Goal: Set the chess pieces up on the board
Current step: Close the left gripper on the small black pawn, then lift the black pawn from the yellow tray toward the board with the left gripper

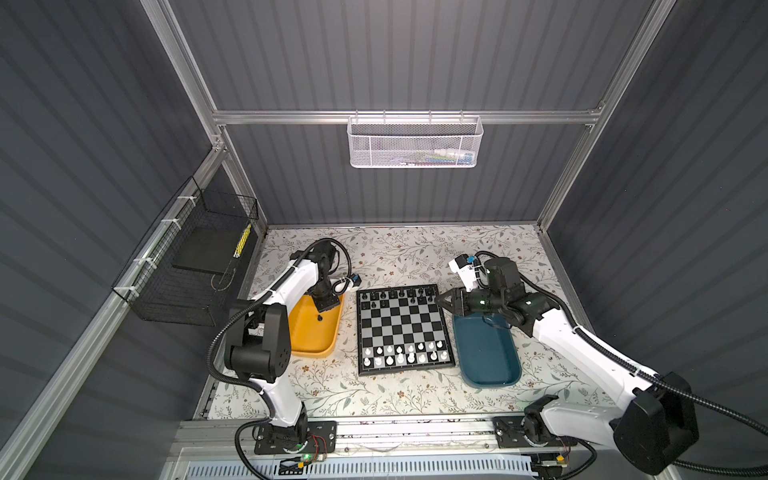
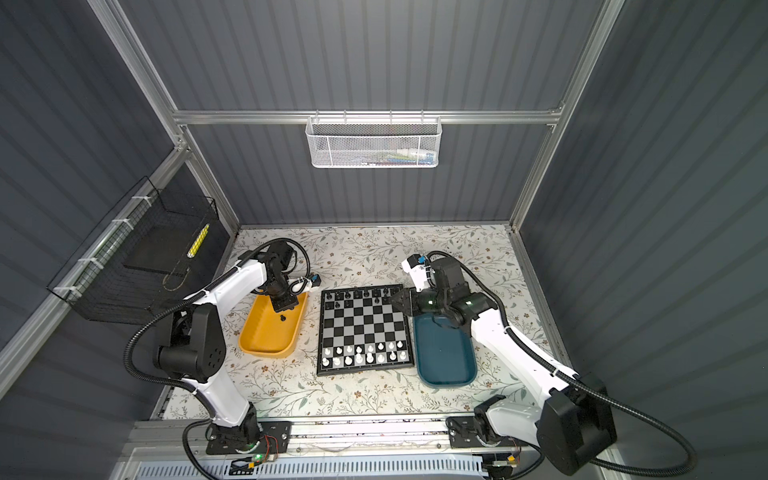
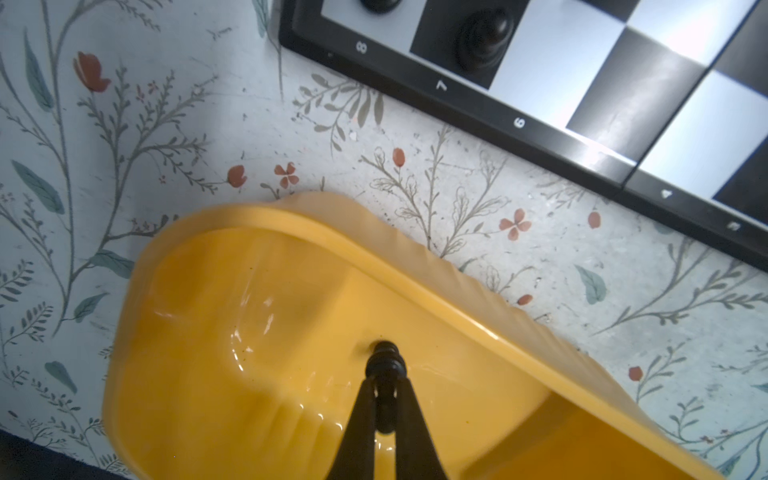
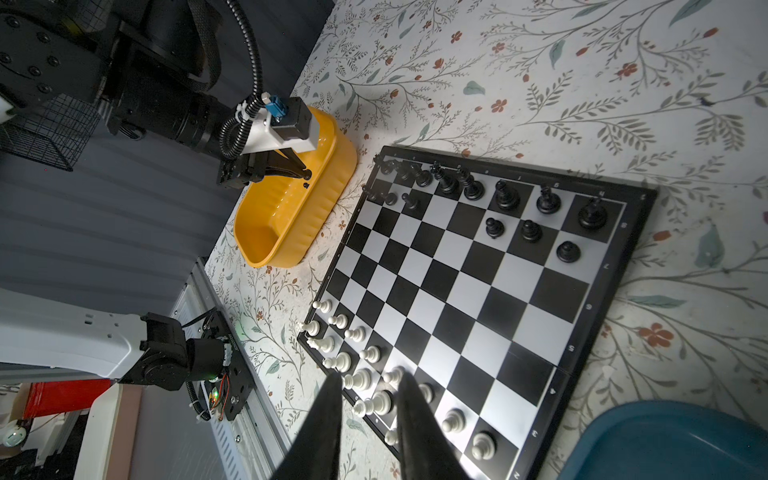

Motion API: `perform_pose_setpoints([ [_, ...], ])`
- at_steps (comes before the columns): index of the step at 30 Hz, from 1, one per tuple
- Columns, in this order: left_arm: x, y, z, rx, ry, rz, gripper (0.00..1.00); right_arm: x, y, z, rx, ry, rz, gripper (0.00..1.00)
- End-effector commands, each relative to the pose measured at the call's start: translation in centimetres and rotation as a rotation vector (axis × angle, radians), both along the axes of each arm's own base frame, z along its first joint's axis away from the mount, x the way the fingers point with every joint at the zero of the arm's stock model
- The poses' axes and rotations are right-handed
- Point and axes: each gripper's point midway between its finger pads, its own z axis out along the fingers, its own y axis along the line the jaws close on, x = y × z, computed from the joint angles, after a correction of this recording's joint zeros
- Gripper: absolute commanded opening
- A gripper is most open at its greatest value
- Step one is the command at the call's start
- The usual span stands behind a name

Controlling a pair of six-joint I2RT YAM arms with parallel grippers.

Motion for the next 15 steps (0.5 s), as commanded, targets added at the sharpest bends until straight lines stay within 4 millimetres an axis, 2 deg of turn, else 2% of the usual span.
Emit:
perform_pose_setpoints([
  [1, 0.0, -0.1, 1.8, 0.003, -0.013, 0.009, 0.09, -0.4, 0.2, -0.1, 0.002, 0.005, 0.014, 0.27],
  [3, -0.2, -0.1, 1.7, 0.010, -0.007, 0.005, 0.09, -0.4, 0.2, -0.1, 0.003, 0.005, 0.015, 0.27],
  [4, 0.7, -0.5, 2.8, 0.004, -0.043, 0.002, 0.09, -0.4, 0.2, -0.1, 0.003, 0.005, 0.015, 0.27],
  [6, 1.0, -0.9, 3.2, 0.001, -0.057, -0.006, 0.09, -0.3, 0.3, -0.1, 0.005, 0.004, 0.016, 0.27],
  [7, 0.5, -1.0, 3.4, 0.001, -0.035, -0.010, 0.09, -0.4, 0.3, -0.1, 0.003, 0.005, 0.018, 0.27],
  [15, 0.5, -3.7, 4.4, 0.007, -0.045, -0.066, 0.09, -0.4, 0.2, 0.0, 0.003, 0.001, 0.020, 0.27],
])
